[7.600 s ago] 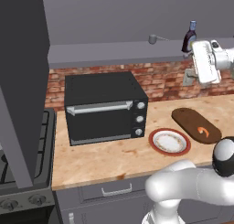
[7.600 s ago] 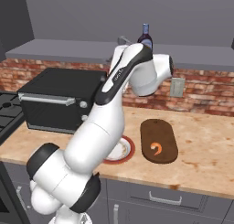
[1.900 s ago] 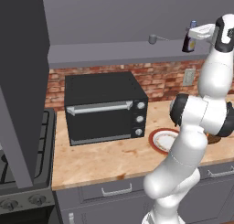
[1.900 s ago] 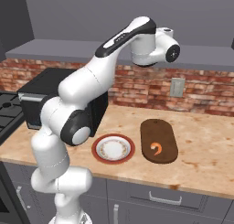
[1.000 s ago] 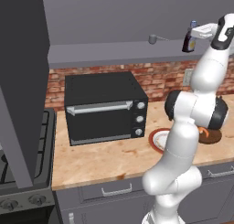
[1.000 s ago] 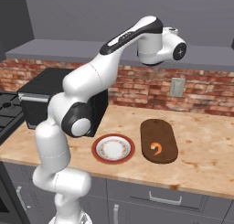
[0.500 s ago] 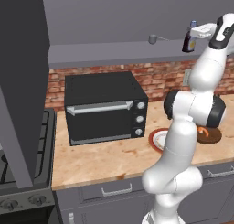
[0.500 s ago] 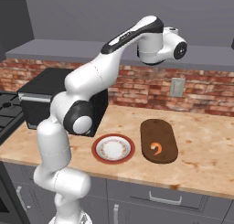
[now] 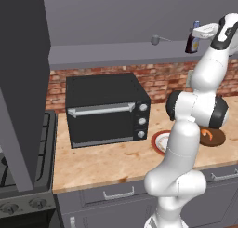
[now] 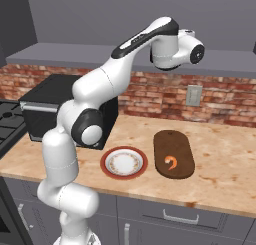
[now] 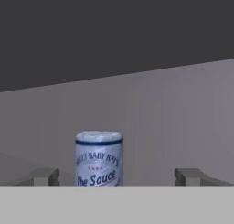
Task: Pick the shrimp from the plate and place it on the cutting board. Then pick the condiment bottle from the cabinet and place it next to the cutting board.
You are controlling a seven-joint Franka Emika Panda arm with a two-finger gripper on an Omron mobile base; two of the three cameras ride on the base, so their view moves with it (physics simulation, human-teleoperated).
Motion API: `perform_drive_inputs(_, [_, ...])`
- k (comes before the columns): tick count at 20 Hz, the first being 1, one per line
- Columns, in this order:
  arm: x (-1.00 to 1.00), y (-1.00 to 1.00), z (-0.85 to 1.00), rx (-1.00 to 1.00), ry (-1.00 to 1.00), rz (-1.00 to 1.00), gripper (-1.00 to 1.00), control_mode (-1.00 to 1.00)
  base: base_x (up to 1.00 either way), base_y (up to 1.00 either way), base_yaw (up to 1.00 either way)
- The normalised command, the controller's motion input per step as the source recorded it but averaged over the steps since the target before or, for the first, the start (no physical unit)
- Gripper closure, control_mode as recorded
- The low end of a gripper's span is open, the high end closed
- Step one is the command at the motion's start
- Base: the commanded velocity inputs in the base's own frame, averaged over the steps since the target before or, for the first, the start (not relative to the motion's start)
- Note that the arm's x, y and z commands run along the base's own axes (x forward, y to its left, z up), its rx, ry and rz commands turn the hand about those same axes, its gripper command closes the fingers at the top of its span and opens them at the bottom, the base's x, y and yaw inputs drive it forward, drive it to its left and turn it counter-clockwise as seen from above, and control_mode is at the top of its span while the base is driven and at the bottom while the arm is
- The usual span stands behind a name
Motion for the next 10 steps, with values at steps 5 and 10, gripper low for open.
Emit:
perform_drive_inputs(5, [0.05, 0.0, -0.01, 0.0, 0.0, 0.0, -1.0, -1.0, 0.0, 0.0, 0.0])
perform_drive_inputs(10, [0.0, 0.03, -0.08, 0.0, 0.0, 0.0, -1.0, -1.0, 0.0, 0.0, 0.0])
